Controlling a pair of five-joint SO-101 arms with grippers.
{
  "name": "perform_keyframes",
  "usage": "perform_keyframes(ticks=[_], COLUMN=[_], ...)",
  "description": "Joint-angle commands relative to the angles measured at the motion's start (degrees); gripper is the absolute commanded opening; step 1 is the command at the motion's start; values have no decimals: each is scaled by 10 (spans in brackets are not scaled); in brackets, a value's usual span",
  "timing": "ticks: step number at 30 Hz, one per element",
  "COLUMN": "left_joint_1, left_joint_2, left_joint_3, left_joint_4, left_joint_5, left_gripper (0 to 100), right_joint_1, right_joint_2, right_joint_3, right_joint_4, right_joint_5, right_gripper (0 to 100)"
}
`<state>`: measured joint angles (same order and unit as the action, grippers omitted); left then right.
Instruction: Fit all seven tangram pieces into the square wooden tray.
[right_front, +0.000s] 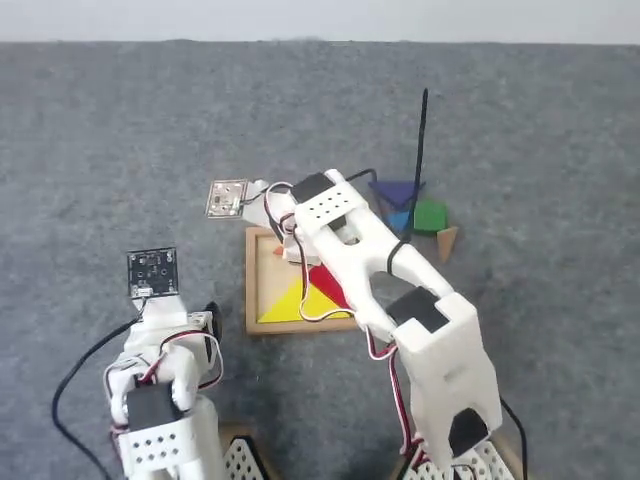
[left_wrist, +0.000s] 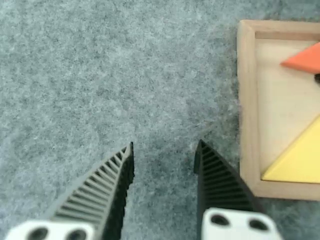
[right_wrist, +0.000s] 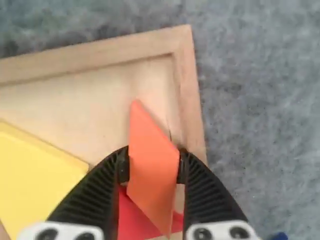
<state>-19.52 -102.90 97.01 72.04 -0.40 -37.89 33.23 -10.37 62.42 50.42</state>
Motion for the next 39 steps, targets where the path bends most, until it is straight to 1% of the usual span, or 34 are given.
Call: perform_keyframes(ticks=[1, 5, 10, 12, 19, 24, 27, 32, 34, 39], left_joint_1=[2, 2, 2, 2, 2, 2, 2, 2, 2, 2], left_joint_2=[-11, -11, -11, -11, -11, -11, -11, -11, -11, -11], left_joint_3=[-6, -6, -6, -6, -6, -6, -6, -6, -6, -6], left_joint_4=[2, 2, 2, 2, 2, 2, 2, 2, 2, 2], left_joint_5=[-3, -3, -3, -3, -3, -3, -3, -3, -3, -3], left_gripper=[186, 186, 186, 186, 186, 186, 186, 186, 186, 186], right_joint_1=[3, 2, 5, 5, 6, 14, 16, -6, -9, 3], right_joint_2=[0, 0, -5, -5, -5, -6, -6, 5, 15, 51], right_joint_3=[-25, -25, -34, -47, -113, -142, -156, -153, -154, -154], right_joint_4=[-4, 3, 23, 38, 87, 109, 102, 56, 47, 51], right_joint_5=[25, 25, 28, 29, 28, 23, -18, -88, -96, -84], right_gripper=[9, 24, 186, 225, 189, 188, 188, 188, 188, 188])
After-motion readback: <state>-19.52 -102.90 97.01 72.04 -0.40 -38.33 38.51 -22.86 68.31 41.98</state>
